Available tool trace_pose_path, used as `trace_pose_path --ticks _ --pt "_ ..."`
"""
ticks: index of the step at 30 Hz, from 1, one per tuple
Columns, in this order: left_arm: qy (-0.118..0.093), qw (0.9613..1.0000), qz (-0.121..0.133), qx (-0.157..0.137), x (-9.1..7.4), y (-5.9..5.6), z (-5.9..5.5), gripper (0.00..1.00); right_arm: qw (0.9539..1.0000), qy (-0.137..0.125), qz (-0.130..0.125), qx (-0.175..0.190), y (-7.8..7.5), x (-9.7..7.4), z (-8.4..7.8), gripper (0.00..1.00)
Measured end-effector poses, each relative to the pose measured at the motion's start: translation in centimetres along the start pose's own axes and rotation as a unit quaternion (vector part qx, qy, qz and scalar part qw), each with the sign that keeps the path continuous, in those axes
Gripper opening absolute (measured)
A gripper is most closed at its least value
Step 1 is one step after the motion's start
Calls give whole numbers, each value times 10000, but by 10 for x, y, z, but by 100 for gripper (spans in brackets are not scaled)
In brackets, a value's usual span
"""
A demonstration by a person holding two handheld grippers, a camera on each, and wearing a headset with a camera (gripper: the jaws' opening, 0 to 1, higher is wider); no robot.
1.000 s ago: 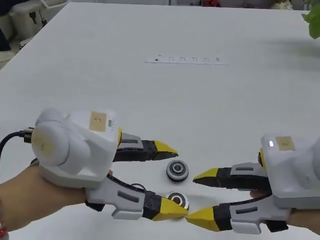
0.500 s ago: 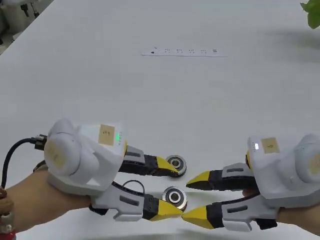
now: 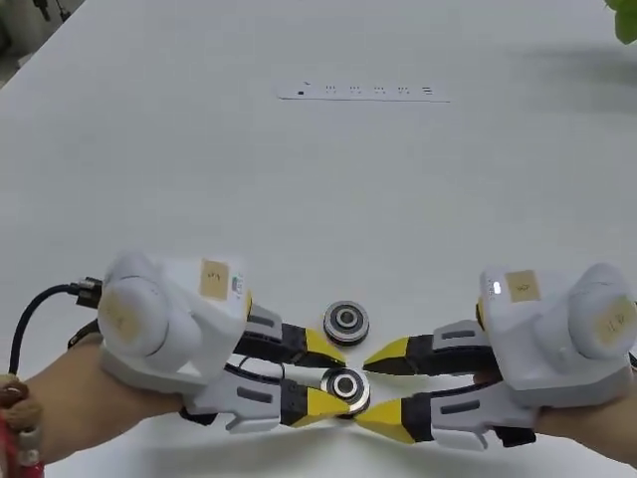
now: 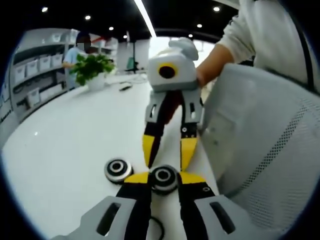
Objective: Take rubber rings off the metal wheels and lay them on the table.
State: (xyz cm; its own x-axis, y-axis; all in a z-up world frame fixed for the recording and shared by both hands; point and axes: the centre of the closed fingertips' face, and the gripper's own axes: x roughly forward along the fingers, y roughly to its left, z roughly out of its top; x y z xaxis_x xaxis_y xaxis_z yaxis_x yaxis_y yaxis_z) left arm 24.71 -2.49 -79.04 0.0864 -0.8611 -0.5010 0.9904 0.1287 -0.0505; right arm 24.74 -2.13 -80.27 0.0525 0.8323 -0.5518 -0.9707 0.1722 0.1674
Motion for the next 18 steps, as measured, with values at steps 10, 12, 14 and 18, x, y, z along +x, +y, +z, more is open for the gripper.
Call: trace_pose_path --ticks 10,12,14,18 --pt "-78 9999 67 132 0 2 0 16 10000 8 -27 -45 -1 1 -2 23" --pt "-97 9998 74 173 0 1 0 15 10000 13 -42 -50 -2 1 -2 23" --pt "-106 9997 107 184 -1 0 0 15 10000 5 -50 -81 -1 2 -3 23" --pt "-88 9995 133 288 0 0 2 15 9998 42 -60 -175 -2 3 -4 23"
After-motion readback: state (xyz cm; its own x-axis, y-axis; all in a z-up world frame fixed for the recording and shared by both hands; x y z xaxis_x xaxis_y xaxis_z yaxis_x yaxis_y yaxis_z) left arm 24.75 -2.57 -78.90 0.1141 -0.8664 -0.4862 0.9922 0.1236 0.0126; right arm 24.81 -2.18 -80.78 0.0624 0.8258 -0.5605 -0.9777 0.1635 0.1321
